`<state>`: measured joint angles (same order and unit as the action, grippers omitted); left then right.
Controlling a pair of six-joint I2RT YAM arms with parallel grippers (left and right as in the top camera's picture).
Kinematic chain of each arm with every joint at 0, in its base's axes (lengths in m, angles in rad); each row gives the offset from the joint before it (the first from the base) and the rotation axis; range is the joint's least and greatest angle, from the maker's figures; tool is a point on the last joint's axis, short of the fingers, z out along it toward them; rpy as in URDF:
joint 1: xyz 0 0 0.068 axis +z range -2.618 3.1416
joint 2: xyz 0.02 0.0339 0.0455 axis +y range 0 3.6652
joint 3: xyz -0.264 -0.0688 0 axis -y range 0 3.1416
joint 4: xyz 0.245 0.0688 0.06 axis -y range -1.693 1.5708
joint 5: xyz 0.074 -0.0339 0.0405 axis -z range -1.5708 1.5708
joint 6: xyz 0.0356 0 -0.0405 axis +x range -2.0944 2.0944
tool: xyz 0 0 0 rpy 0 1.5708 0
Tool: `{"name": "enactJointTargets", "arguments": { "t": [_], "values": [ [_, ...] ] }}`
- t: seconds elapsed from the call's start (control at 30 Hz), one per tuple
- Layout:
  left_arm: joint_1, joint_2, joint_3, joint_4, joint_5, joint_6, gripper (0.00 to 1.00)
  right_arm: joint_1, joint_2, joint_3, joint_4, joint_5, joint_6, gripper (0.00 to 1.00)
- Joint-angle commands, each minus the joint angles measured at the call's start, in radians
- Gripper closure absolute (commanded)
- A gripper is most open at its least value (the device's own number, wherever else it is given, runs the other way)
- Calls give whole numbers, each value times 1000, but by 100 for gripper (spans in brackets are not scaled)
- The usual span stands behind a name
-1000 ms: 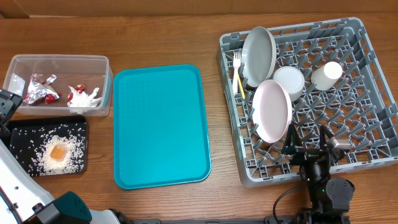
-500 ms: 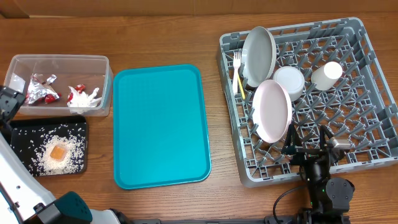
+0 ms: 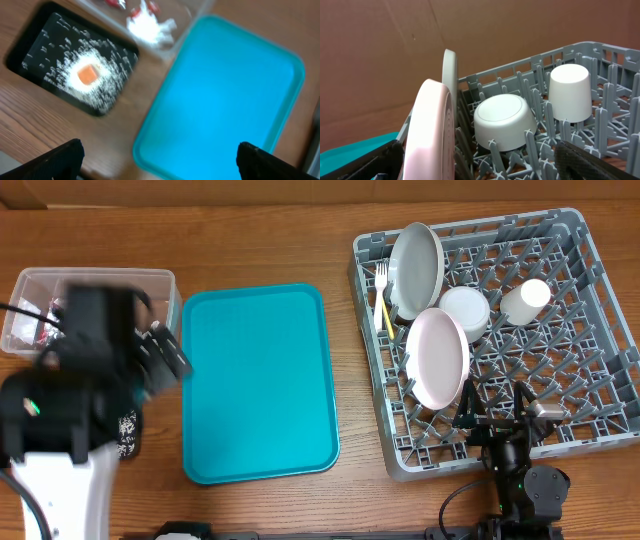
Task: Sort waste into correct bins and load items into the dishwasher rack
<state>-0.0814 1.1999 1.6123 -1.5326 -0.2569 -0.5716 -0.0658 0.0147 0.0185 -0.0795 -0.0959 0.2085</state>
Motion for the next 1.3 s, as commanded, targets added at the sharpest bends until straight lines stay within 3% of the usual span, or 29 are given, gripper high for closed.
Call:
{"name": "enactJointTargets", "arguments": {
  "t": [0.0, 0.13, 0.23, 0.3, 0.47, 0.7, 0.9, 1.27],
  "values": [
    [-85, -91, -140, -2, -11, -12, 0, -6, -12, -10, 3, 12, -8, 0],
    [-92, -199, -309, -7, -51, -10, 0, -6, -12, -10, 3, 12, -7, 0],
    [-74, -282, -434, 145, -58, 5, 0, -6, -12, -10, 3, 12, -7, 0],
    [-73, -349, -531, 340, 6, 90, 0, -6, -12, -10, 3, 12, -7, 0],
    [-73, -546, -837, 938, 297, 439, 0, -6, -12, -10, 3, 12, -7, 0],
    [-4, -811, -1239, 1480, 328, 463, 0, -6, -12, -10, 3, 12, -8, 0],
    [98, -1018, -1456, 1622, 328, 418, 0, -6, -12, -10, 3, 12, -7, 0],
    [151, -1197, -1608, 1632, 327, 367, 0, -6, -12, -10, 3, 12, -7, 0]
  ]
}}
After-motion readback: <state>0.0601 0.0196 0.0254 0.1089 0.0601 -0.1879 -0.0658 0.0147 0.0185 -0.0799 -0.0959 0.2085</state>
